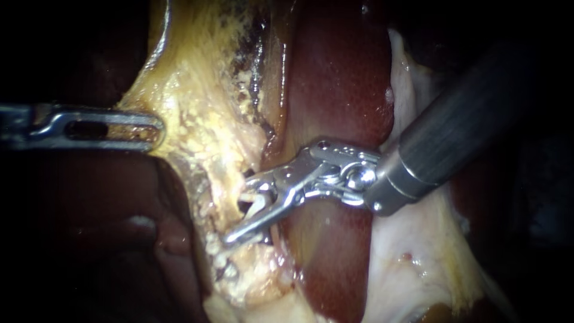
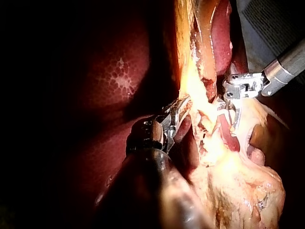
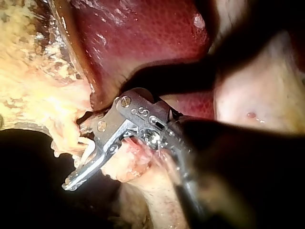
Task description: Clipping third clip left tube
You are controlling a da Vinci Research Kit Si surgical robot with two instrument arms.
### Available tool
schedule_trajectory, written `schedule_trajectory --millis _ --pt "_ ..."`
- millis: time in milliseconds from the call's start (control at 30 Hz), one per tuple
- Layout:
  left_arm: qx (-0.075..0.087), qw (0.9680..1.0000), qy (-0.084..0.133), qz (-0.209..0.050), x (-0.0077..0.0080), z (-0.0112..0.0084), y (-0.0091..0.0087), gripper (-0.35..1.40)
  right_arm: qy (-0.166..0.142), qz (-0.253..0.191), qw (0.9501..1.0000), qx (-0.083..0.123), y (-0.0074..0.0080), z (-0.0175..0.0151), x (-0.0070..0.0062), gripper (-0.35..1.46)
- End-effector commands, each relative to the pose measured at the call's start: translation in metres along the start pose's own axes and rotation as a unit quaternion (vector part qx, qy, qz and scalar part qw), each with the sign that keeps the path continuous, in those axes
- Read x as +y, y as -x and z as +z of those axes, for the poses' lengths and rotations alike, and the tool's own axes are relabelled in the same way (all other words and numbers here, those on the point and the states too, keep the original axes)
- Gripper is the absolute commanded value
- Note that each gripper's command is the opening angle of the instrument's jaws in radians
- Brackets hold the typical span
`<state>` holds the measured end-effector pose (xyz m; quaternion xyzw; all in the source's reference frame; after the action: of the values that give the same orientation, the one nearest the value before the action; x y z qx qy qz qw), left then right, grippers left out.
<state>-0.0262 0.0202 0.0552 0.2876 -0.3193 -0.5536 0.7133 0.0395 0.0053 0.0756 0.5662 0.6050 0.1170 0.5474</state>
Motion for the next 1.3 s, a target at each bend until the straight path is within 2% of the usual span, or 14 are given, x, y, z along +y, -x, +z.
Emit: schedule_trajectory --millis 33,100,233,533,867,933,1033,1133,1300 --pt "0.000 1.0000 -0.001 0.000 0.0000 0.0000 0.0000 -0.35 -0.003 0.003 1.0000 0.003 -0.0001 0.0001 0.0000 0.54" --pt "0.000 1.0000 -0.001 0.000 -0.0001 0.0000 0.0000 -0.35 -0.008 0.009 0.9999 0.009 -0.0004 0.0001 0.0002 0.53" --pt "0.000 1.0000 0.000 0.000 -0.0001 0.0001 0.0000 -0.35 0.003 0.039 0.9992 0.010 -0.0011 0.0003 0.0004 0.53" --pt "0.000 1.0000 0.000 0.000 -0.0002 0.0001 -0.0001 -0.35 0.026 0.118 0.9925 0.017 -0.0023 0.0005 0.0007 0.53" --pt "-0.001 1.0000 0.000 0.000 -0.0003 0.0001 -0.0001 -0.35 0.035 0.149 0.9880 0.023 -0.0031 0.0010 0.0009 0.49" --pt "-0.001 1.0000 0.000 0.000 -0.0003 0.0001 -0.0001 -0.35 0.037 0.149 0.9879 0.025 -0.0030 0.0007 0.0010 0.32" --pt "-0.001 1.0000 0.000 0.000 -0.0003 0.0001 -0.0001 -0.35 0.056 0.149 0.9863 0.044 -0.0028 -0.0001 0.0009 -0.35" --pt "-0.001 1.0000 0.000 0.000 -0.0003 0.0001 -0.0001 -0.35 0.071 0.149 0.9847 0.056 -0.0026 -0.0012 0.0014 -0.35" --pt "-0.001 1.0000 0.000 -0.001 -0.0003 0.0000 -0.0001 -0.35 0.082 0.149 0.9835 0.062 -0.0022 -0.0027 0.0019 -0.35"
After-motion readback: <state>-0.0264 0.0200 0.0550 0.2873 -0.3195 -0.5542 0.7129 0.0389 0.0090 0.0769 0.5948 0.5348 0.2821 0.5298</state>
